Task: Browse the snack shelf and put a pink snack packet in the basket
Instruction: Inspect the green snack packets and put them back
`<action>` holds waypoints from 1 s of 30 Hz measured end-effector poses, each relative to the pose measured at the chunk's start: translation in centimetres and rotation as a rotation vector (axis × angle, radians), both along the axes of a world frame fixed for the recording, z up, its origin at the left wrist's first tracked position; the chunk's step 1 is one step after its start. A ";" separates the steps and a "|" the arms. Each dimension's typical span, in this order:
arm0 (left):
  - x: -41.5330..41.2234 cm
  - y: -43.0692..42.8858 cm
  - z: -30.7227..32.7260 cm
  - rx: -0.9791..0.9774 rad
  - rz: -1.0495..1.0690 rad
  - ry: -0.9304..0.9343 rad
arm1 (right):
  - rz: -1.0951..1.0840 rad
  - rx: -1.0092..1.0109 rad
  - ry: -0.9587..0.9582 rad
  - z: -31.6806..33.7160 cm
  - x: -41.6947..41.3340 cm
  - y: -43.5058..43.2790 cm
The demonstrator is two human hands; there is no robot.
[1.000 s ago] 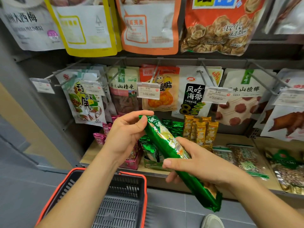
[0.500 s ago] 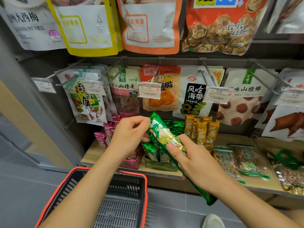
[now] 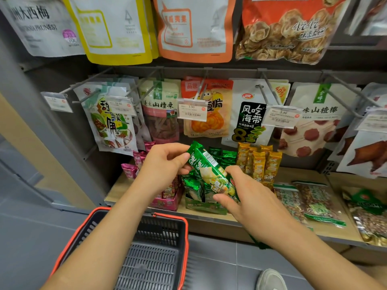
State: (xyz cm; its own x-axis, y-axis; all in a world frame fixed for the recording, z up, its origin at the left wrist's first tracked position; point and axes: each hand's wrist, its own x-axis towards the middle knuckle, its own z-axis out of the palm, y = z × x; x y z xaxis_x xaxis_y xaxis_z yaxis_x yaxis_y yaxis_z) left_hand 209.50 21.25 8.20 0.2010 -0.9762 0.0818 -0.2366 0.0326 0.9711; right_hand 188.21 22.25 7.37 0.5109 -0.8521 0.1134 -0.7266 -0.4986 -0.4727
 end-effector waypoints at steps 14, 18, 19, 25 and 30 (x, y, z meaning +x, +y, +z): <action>-0.1 -0.6 0.3 -0.014 0.258 0.374 | 0.054 0.341 -0.182 -0.4 -0.6 -0.8; -0.2 -0.7 -0.1 0.029 0.245 0.477 | 0.029 0.356 -0.272 -0.7 -0.2 -0.9; -0.4 -0.7 -0.2 0.046 0.230 0.508 | 0.021 0.361 -0.300 -0.8 0.0 -0.7; -1.5 -0.4 -0.1 0.081 0.116 0.585 | -0.017 0.413 -0.412 -1.1 0.3 -0.6; -2.9 0.1 -0.5 0.168 -0.050 0.541 | -0.052 0.431 -0.461 -0.8 0.4 -0.8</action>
State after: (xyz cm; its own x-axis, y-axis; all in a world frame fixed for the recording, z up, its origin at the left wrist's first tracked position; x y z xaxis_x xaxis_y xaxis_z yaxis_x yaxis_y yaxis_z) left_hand 206.63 21.39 7.72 0.1243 -0.9764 -0.1768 0.2939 -0.1339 0.9464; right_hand 188.62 21.49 6.58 0.4482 -0.8927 -0.0470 -0.4189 -0.1632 -0.8933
